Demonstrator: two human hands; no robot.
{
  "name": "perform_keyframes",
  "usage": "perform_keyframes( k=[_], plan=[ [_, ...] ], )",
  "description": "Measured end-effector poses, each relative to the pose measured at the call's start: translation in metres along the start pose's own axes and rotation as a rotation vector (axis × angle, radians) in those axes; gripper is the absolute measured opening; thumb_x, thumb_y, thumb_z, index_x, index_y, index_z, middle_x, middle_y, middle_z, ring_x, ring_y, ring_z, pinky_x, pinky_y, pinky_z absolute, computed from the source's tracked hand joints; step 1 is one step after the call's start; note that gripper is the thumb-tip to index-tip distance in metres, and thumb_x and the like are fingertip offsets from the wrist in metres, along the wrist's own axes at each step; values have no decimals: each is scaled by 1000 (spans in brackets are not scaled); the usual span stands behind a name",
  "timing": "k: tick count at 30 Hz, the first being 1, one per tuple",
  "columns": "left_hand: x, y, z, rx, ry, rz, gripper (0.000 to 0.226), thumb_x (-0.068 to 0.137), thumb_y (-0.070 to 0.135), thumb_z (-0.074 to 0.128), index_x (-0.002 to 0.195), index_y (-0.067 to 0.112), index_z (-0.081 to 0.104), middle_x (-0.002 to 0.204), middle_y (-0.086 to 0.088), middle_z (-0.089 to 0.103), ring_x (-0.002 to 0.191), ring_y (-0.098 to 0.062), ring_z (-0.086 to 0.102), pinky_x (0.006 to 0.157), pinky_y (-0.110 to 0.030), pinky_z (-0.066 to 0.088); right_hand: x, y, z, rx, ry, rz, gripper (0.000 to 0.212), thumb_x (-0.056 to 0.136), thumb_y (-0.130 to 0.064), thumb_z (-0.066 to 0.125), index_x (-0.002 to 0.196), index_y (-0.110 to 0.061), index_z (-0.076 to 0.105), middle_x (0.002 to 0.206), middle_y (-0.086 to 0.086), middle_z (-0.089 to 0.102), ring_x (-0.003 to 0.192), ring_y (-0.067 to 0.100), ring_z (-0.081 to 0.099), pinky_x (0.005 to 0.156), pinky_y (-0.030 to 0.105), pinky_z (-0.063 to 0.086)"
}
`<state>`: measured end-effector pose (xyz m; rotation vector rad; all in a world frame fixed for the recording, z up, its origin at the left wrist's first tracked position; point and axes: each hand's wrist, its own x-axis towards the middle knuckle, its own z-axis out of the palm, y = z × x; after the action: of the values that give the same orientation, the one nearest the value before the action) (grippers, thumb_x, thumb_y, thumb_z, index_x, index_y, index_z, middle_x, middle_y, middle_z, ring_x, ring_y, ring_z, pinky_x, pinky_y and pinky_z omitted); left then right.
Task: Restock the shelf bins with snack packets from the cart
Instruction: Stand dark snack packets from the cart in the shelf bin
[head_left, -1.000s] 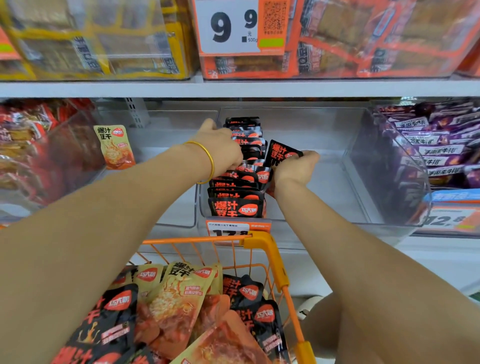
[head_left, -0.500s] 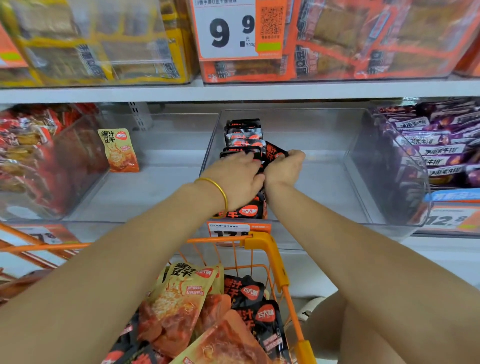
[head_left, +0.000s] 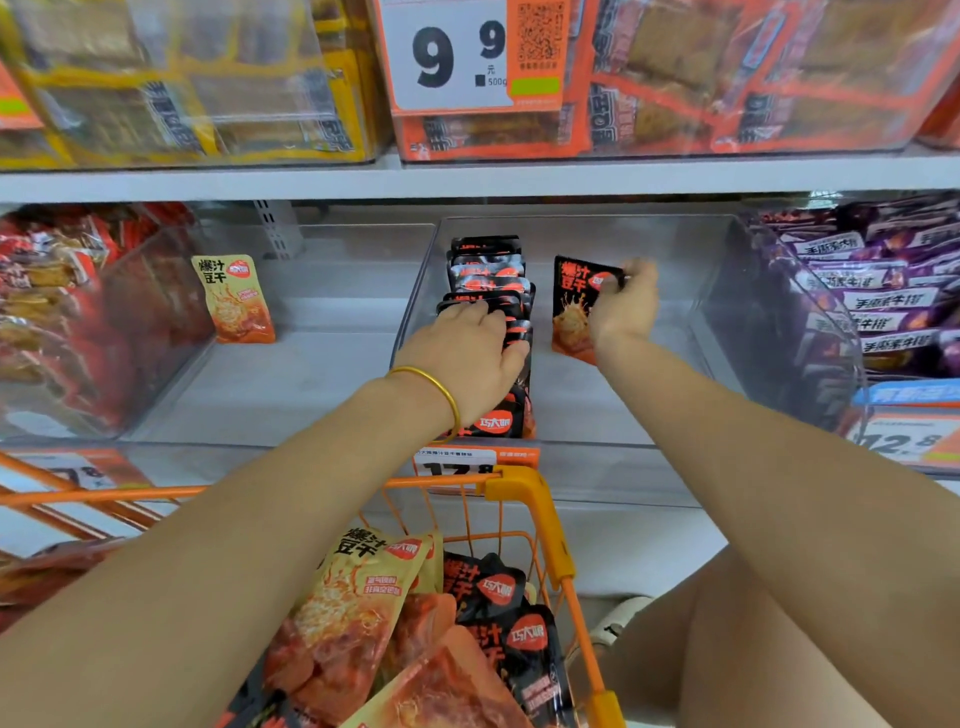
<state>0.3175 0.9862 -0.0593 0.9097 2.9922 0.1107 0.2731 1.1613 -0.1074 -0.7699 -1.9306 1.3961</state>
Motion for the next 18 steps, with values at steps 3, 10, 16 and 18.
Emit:
perform_keyframes(
  k=[3, 10, 16, 18],
  plan=[
    [4, 3, 0, 14, -6, -9, 54, 100, 39, 24, 144, 9, 27, 153, -12, 21, 142, -24, 15, 115, -37, 18, -6, 4, -5, -150, -121, -134, 20, 93, 1, 39, 111, -6, 44, 92, 10, 52, 73, 25, 49, 52, 17, 30],
    [15, 0, -4, -10, -20, -17, 56, 100, 40, 23, 147, 10, 19, 156, -11, 11, 144, -23, 7, 118, -35, 9, 8, 21, 13, -379, -213, -11, 26, 79, -21, 61, 103, -20, 50, 96, 7, 65, 98, 32, 58, 79, 42, 54],
    [15, -1, -5, -34, -46, -22, 57, 100, 41, 22, 148, 9, 16, 157, -10, 7, 145, -22, 3, 117, -33, 6, 38, 9, 18, -383, -248, 105, 35, 82, -24, 66, 114, -14, 55, 116, 9, 62, 110, 30, 56, 85, 32, 44],
    [14, -2, -3, -39, -46, -17, 58, 100, 41, 22, 148, 10, 16, 157, -10, 8, 144, -22, 4, 118, -35, 7, 44, 6, 25, -368, -260, 103, 37, 83, -22, 68, 115, -11, 53, 119, 9, 61, 109, 28, 57, 86, 32, 45]
  ],
)
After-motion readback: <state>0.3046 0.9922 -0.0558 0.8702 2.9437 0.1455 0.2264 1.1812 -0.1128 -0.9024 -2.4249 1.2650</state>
